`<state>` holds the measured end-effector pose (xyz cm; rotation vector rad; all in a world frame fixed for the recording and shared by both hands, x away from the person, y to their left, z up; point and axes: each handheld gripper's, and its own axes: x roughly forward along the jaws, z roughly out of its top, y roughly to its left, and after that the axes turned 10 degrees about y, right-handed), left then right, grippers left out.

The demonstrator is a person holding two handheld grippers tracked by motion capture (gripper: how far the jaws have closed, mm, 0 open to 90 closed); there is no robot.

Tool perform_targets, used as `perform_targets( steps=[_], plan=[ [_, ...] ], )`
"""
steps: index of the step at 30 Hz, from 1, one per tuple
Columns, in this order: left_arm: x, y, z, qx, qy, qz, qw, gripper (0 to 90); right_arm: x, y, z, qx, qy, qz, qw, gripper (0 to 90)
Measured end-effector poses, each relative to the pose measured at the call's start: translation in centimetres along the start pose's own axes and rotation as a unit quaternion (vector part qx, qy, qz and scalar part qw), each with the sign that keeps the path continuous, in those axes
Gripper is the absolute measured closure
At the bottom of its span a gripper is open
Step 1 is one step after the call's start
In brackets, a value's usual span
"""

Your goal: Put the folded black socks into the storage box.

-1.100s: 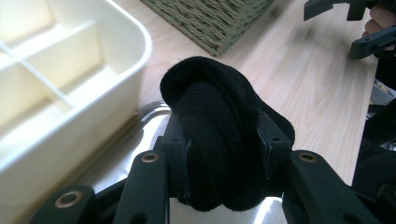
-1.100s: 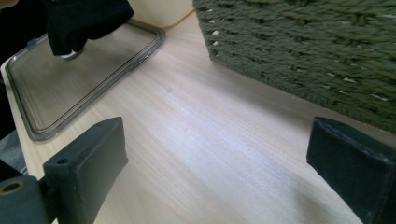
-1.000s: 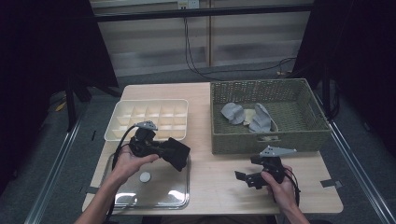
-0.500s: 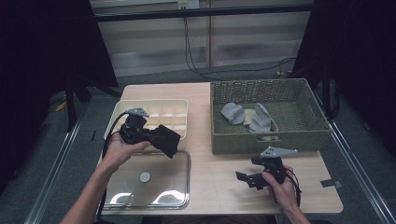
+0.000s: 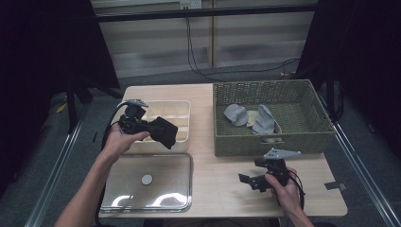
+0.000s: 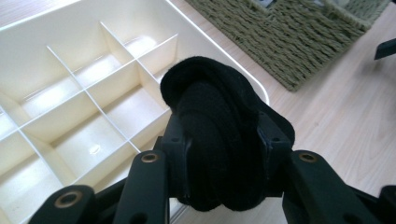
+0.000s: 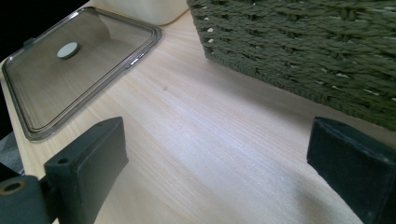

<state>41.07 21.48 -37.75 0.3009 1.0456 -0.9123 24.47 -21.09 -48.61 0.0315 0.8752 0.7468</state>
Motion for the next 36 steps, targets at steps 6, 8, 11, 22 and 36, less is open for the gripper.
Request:
perform_targets(
  steps=[6,8,11,22,36],
  plan=[
    [0.4,0.6,1.0,0.0,0.013,0.011,0.9999,63.2,0.0,0.0,0.0,-0.006,0.001,0.0,1.0,4.5],
    [0.7,0.7,1.2,0.006,0.019,0.016,0.9997,63.1,0.0,0.0,0.0,-0.004,0.002,0.0,1.0,4.5],
    [1.2,0.9,1.6,0.001,0.025,0.019,0.9995,63.2,0.0,0.0,0.0,-0.005,0.003,-0.001,1.0,4.5],
    [2.8,0.3,2.8,0.004,0.039,0.038,0.9985,63.2,0.3,0.0,0.0,-0.009,0.008,0.002,0.9999,4.2],
    [4.5,-1.8,4.4,0.05,0.106,0.037,0.9924,63.8,0.3,0.0,0.0,-0.009,0.008,0.003,0.9999,4.1]
  ],
)
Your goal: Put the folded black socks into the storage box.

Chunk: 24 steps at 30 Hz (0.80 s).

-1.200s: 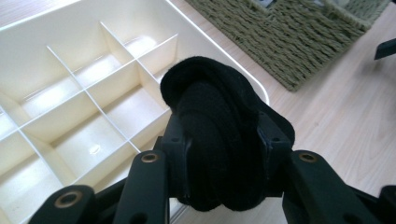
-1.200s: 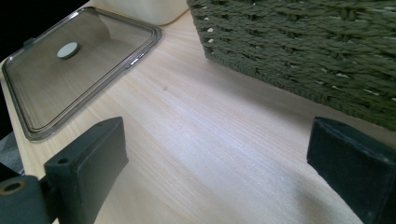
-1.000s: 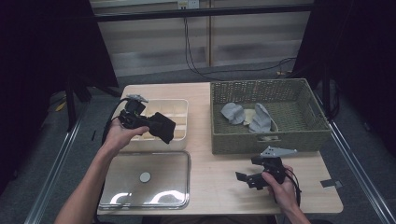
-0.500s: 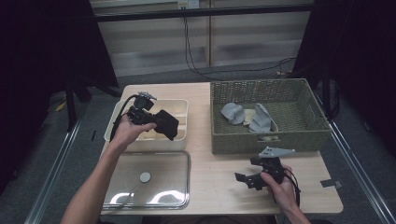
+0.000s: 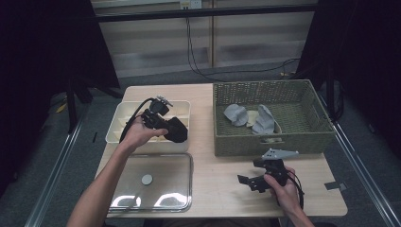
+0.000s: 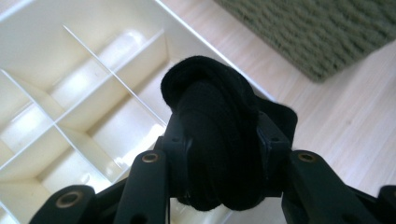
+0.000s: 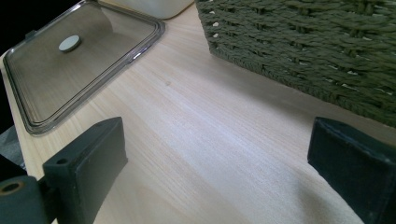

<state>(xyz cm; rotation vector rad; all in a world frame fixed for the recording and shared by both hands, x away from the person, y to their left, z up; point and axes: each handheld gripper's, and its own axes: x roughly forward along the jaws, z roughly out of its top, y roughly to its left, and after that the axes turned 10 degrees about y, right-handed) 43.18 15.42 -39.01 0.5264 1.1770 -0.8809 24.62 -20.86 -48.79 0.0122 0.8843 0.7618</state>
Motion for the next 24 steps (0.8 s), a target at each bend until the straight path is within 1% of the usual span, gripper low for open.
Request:
perform_targets(
  steps=[1,2,3,4,5,6,8,10,13,15,17,18,22,23,24],
  plan=[
    [0.1,0.0,0.1,0.005,0.01,0.001,0.9999,63.8,0.0,0.0,0.0,0.0,0.0,0.0,1.0,4.1],
    [0.1,0.0,0.1,0.009,0.014,-0.002,0.9999,63.9,0.0,0.0,0.0,0.0,-0.001,-0.001,1.0,4.1],
    [0.2,0.0,0.1,0.01,0.015,-0.006,0.9998,63.9,-0.1,0.0,0.0,0.003,0.0,0.0,1.0,4.1],
    [0.3,-0.1,0.1,0.006,0.015,-0.01,0.9998,64.0,-0.1,0.0,0.0,0.002,-0.001,0.0,1.0,4.1],
    [0.4,0.1,0.2,0.017,0.023,-0.008,0.9996,64.0,-0.1,0.0,0.0,0.003,-0.001,0.001,1.0,4.1],
    [0.5,-0.1,0.2,0.009,0.024,-0.013,0.9996,64.1,0.0,0.0,0.0,0.003,0.0,0.001,1.0,4.1],
    [0.7,-0.1,0.2,0.013,0.029,-0.013,0.9994,64.1,0.0,0.0,0.0,0.003,0.0,0.001,1.0,4.1],
    [0.9,-0.1,0.3,0.009,0.027,-0.015,0.9995,64.2,0.0,0.0,0.0,0.001,-0.001,0.001,1.0,4.0],
    [1.4,-0.1,0.5,0.008,0.036,-0.018,0.9992,64.5,0.0,0.0,0.0,0.003,0.0,0.006,1.0,4.0],
    [1.6,-0.2,0.6,0.01,0.041,-0.017,0.999,64.7,0.0,0.1,0.1,0.004,0.0,0.004,1.0,4.0],
    [1.9,-0.2,0.7,0.004,0.039,-0.02,0.999,64.9,0.0,0.1,0.1,0.0,-0.002,0.004,1.0,3.8],
    [2.1,-0.2,0.7,0.003,0.043,-0.022,0.9988,65.1,0.1,0.1,0.1,-0.001,-0.002,0.005,1.0,3.8],
    [2.4,-0.1,0.9,0.008,0.051,-0.024,0.9984,65.3,0.2,0.2,0.1,-0.001,0.0,0.006,1.0,3.8],
    [2.5,-0.1,0.9,0.007,0.047,-0.025,0.9986,65.2,0.2,0.2,0.1,0.0,0.001,0.006,1.0,3.8],
    [2.6,0.0,0.9,0.004,0.048,-0.027,0.9985,65.3,0.2,0.2,0.2,-0.002,0.0,0.006,1.0,3.7]
  ],
)
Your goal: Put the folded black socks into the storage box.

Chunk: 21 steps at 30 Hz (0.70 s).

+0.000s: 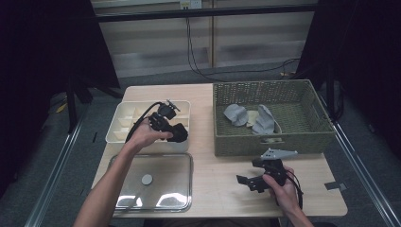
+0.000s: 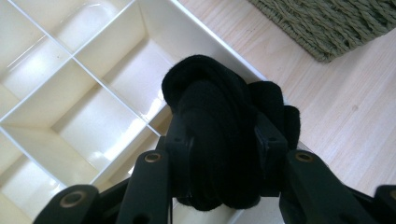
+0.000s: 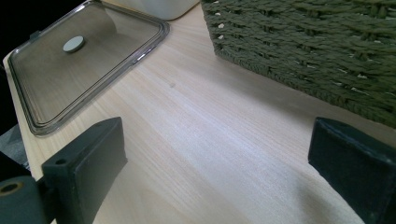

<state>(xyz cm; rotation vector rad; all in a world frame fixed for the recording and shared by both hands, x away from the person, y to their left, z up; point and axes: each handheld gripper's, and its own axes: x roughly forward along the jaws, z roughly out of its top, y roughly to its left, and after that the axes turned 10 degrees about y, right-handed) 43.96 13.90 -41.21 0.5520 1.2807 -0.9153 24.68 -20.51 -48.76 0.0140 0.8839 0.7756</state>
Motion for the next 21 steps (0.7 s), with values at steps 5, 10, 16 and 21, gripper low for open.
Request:
perform_targets(
  steps=[5,10,16,21],
  plan=[
    [1.2,-0.4,0.4,0.004,0.021,0.017,0.9996,65.5,0.1,0.0,0.0,-0.001,0.001,0.0,1.0,3.6],
    [1.7,0.0,0.4,-0.002,0.02,-0.002,0.9998,65.7,0.1,0.1,0.1,-0.004,0.001,0.002,1.0,3.5],
    [2.3,0.3,0.9,-0.004,0.036,-0.01,0.9993,65.9,0.2,0.2,0.1,-0.001,0.003,0.002,1.0,3.9],
    [2.9,0.0,1.5,-0.001,0.06,-0.001,0.9982,66.4,0.1,0.2,0.1,0.0,0.002,0.006,1.0,3.7]
  ],
)
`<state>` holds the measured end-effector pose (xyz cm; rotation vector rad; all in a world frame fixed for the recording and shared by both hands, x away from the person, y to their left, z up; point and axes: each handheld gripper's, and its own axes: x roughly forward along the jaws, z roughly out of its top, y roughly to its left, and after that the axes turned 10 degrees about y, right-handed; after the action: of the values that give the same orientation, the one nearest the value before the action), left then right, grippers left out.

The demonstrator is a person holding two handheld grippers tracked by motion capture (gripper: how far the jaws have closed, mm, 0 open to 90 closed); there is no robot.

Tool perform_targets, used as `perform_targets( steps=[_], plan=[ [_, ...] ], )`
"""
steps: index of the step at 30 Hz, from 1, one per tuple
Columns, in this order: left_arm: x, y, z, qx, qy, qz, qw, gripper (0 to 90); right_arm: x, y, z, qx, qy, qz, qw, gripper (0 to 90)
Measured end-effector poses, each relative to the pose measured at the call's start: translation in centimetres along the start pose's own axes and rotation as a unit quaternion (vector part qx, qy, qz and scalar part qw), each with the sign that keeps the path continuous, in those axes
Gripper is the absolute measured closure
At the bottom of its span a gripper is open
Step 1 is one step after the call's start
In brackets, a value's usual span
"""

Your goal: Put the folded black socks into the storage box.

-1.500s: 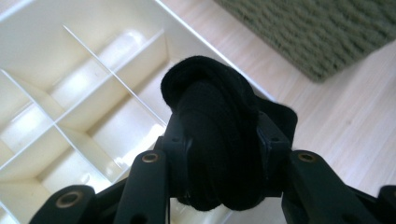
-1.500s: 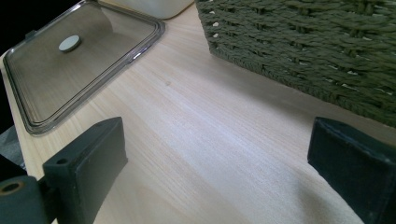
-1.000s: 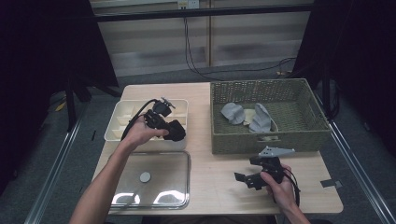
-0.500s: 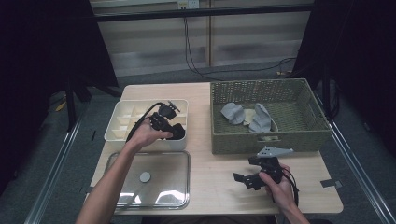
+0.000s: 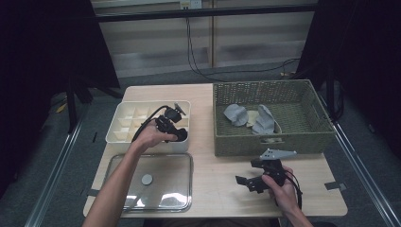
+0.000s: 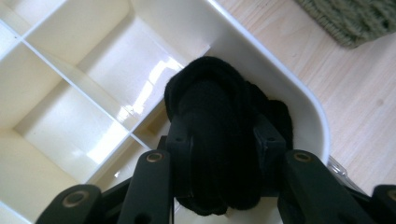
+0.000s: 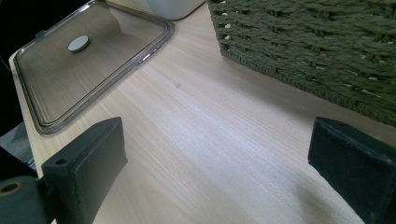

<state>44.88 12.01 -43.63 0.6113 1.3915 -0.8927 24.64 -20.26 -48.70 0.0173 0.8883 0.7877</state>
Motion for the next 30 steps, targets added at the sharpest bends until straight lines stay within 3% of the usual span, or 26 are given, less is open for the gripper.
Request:
perform_targets(
  steps=[6,13,15,17,24,30],
  plan=[
    [0.8,0.4,-0.1,-0.013,-0.006,-0.013,0.9998,66.8,0.1,-0.1,0.1,-0.001,0.0,0.0,1.0,3.8],
    [0.8,0.5,0.0,-0.009,-0.006,-0.014,0.9998,66.5,0.2,-0.1,0.2,-0.001,0.002,0.001,1.0,3.8],
    [0.6,0.7,-0.2,-0.006,-0.008,-0.024,0.9997,65.7,0.2,-0.1,0.2,0.0,0.001,0.002,1.0,3.7],
    [0.3,1.1,-0.5,-0.009,-0.021,-0.041,0.9989,64.7,0.1,-0.2,0.2,-0.001,0.001,0.001,1.0,3.7],
    [-0.3,1.3,-1.4,-0.001,-0.054,-0.047,0.9974,60.4,0.0,-0.4,0.1,0.004,-0.002,0.001,1.0,3.7],
    [-1.1,1.6,-2.1,-0.016,-0.079,-0.059,0.995,52.1,0.0,-0.4,0.1,0.004,-0.001,0.004,1.0,3.7]
  ],
)
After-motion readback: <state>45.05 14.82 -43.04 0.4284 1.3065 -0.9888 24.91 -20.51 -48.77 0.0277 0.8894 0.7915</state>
